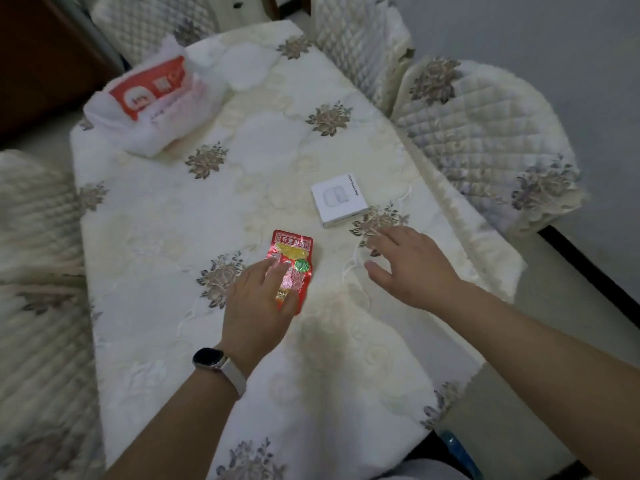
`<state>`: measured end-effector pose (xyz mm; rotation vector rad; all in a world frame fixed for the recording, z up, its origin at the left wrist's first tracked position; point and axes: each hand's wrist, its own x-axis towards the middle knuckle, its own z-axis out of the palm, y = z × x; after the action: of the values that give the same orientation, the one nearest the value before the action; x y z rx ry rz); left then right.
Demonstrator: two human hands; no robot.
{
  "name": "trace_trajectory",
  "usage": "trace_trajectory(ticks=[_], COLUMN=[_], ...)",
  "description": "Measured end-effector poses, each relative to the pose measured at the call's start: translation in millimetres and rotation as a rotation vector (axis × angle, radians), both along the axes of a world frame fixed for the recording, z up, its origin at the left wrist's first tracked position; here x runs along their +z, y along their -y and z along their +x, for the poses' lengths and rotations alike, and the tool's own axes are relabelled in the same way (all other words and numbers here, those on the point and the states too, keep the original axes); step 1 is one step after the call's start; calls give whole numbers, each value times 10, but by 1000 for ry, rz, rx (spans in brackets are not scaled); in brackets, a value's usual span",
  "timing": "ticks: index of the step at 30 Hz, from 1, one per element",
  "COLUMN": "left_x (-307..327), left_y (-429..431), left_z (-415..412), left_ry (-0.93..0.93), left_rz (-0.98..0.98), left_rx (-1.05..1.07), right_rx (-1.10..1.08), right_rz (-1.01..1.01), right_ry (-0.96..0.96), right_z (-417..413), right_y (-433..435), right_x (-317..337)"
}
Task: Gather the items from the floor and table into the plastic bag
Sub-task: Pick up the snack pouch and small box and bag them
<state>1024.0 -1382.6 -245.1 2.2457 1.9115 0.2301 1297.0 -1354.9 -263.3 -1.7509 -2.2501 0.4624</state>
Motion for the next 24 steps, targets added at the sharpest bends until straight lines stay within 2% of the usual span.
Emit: trace_trajectory(ticks=[5, 15, 19, 24], left_x=[-102, -716, -809, -833], left_y=[-135, -535, -531, -534], left_z=[45, -194, -136, -63], left_ry=[-6, 64, 73, 80], left_rz=[-48, -320, -345, -303], left_rx=[172, 364, 438, 495], right_rx=[21, 198, 311, 383], right_rz=[-49, -165, -308, -347], right_ry=[-39, 126, 189, 271], right_z=[11, -202, -202, -269], right_y=[-657, -1894, -2223, -2286], right_x=[-119, -450, -539, -578])
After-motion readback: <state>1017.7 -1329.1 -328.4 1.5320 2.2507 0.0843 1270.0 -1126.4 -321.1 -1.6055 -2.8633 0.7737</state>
